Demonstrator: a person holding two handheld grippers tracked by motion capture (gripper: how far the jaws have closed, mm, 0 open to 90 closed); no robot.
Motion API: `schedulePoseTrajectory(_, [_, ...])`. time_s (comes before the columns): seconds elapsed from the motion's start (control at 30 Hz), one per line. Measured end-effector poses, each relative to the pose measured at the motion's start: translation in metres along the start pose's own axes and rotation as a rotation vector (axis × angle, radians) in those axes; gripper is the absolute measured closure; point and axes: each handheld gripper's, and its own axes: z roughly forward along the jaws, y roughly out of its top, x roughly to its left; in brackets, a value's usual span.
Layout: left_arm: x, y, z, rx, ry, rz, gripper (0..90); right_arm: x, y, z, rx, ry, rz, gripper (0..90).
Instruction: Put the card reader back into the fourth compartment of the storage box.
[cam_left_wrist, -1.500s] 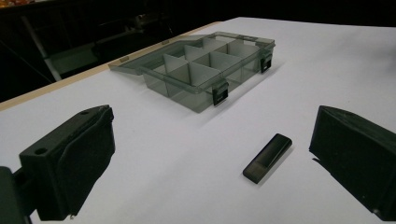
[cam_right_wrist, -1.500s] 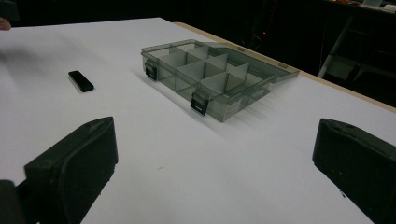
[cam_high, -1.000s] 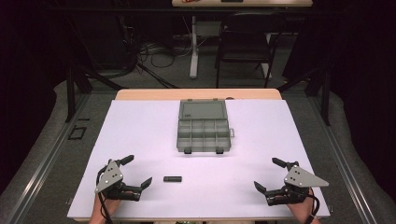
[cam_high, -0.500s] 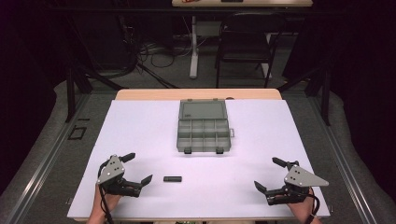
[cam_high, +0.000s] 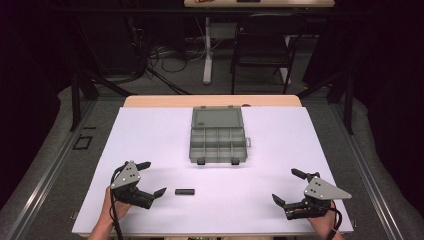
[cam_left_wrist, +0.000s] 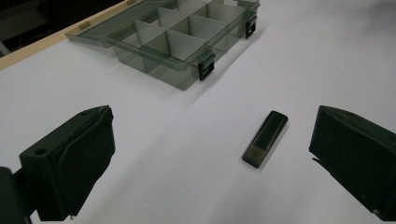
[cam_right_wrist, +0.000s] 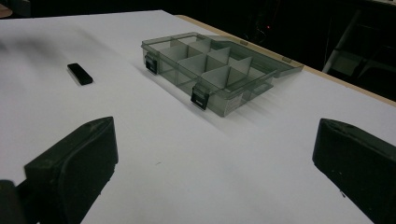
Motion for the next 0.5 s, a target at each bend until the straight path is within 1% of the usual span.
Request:
schedulePoseTrajectory(0.07, [0.001, 0.001, 0.001, 0.004, -0.017, 0.006, 0.2, 0.0, 0.0, 0.0, 0.001, -0.001, 0.0, 0.0])
schedulePoseTrajectory(0.1, [0.001, 0.002, 0.002, 0.013, -0.018, 0.014, 0.3, 0.0, 0.0, 0.0, 0.002, -0.001, 0.0, 0.0])
schedulePoseTrajectory(0.23, [0.003, 0.004, 0.005, 0.027, -0.031, 0.025, 0.3, 0.0, 0.0, 0.0, 0.005, 0.0, -0.001, 0.0])
schedulePoseTrajectory(0.33, [0.004, 0.004, 0.006, 0.035, -0.035, 0.027, 0.3, 0.0, 0.0, 0.0, 0.007, 0.0, -0.002, 0.0])
schedulePoseTrajectory(0.5, [0.008, 0.007, 0.011, 0.054, -0.057, 0.039, 0.3, 0.0, 0.0, 0.001, 0.011, 0.001, 0.0, 0.0])
